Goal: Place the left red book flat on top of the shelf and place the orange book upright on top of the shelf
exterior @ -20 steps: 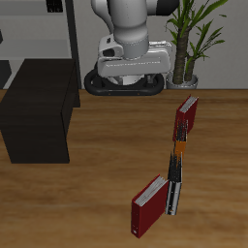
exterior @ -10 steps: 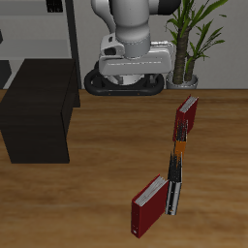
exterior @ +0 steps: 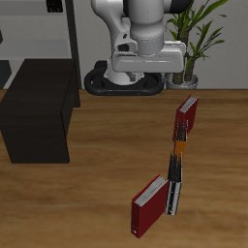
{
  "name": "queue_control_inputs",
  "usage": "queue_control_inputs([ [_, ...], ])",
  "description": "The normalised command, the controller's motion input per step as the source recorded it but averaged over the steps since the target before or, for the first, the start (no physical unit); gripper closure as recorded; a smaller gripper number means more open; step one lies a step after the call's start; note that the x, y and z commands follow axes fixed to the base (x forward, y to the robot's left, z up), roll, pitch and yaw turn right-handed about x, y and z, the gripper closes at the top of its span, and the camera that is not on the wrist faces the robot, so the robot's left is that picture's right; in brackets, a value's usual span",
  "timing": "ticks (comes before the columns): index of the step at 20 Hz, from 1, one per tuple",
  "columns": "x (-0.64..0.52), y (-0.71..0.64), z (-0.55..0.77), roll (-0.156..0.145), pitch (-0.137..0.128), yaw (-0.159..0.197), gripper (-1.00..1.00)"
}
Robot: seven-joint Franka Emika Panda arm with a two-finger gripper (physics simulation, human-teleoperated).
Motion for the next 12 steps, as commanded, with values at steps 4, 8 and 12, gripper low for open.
queue_control_inputs([
  [4, -0.32, 0.45, -0.18, 0.029, -0.057, -0.033, -1.0],
  [8, -0.22, 0.37, -0.26, 0.016, -0.058, 0.029, -1.0],
  [12, -0.08, 0.39, -0.52, 0.027, 0.039, -0.069, -1.0],
])
